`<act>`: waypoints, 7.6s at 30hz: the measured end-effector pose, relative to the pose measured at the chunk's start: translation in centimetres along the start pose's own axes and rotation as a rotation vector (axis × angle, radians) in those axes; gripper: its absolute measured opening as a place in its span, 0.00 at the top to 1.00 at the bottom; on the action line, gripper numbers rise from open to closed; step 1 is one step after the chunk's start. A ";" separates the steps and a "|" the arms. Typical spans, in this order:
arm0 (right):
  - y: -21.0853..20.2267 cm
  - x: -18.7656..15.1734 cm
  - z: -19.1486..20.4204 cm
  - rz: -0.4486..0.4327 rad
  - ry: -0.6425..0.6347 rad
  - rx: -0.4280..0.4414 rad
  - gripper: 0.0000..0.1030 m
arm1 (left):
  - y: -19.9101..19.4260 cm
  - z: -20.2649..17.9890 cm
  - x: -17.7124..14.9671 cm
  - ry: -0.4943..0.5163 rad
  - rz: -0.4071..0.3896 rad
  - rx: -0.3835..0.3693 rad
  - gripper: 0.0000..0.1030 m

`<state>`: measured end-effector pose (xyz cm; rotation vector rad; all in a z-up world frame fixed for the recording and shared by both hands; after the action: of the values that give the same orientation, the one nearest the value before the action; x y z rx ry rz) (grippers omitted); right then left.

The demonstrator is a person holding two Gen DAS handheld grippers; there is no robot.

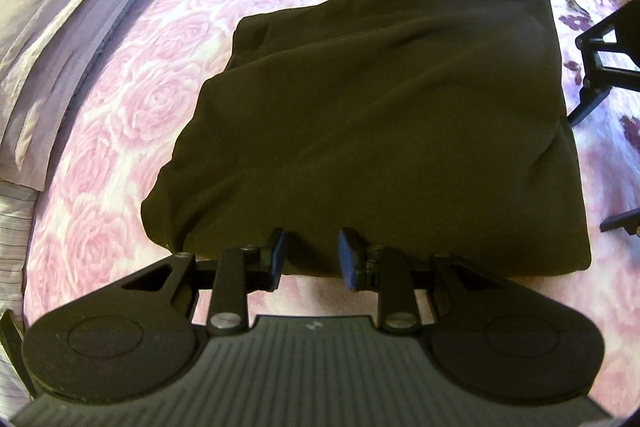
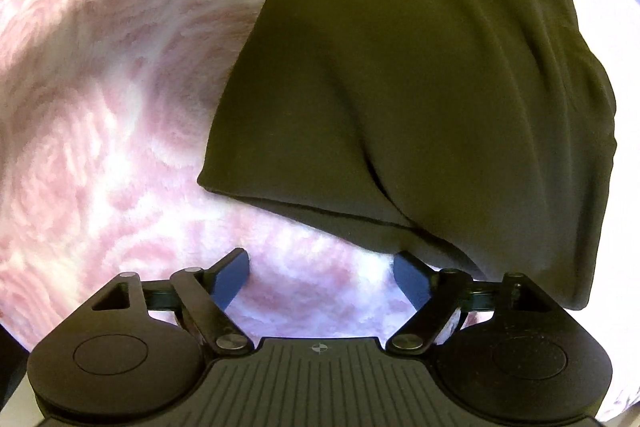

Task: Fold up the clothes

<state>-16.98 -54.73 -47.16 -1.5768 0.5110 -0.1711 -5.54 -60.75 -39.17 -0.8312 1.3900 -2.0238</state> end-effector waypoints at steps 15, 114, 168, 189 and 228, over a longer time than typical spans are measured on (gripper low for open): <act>-0.1 2.1 1.2 0.029 0.027 -0.201 0.13 | -0.8 -0.1 -1.4 0.051 -0.112 -0.012 0.77; 0.6 -14.6 6.2 -0.356 -0.225 -0.356 0.25 | -4.9 -21.6 -8.5 0.450 -0.088 0.328 0.60; -23.5 -21.3 -0.5 -0.499 -0.130 -0.518 0.79 | -26.5 -13.7 4.6 0.482 -0.330 0.393 0.85; -46.5 -37.2 -64.5 -0.761 -0.087 -1.141 0.79 | -42.4 -5.1 71.3 0.338 -0.648 0.807 0.85; -22.9 -49.6 -69.8 -0.578 -0.081 -0.831 0.89 | -20.8 -17.4 69.8 0.393 -0.360 0.562 0.87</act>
<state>-84.70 -97.38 -9.11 -2.5129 0.0233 -0.3597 -66.55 -94.24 -11.51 -0.4658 0.7949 -2.7827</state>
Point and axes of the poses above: each gripper's, at about its wrist camera, not at the fingertips, and y roughly the way its jaws point, z to its left, x to its top, the point moved 10 cm from there along y, roughly the way its jaws point, and after that the axes turned 13 degrees about z, right-handed, at the moved point
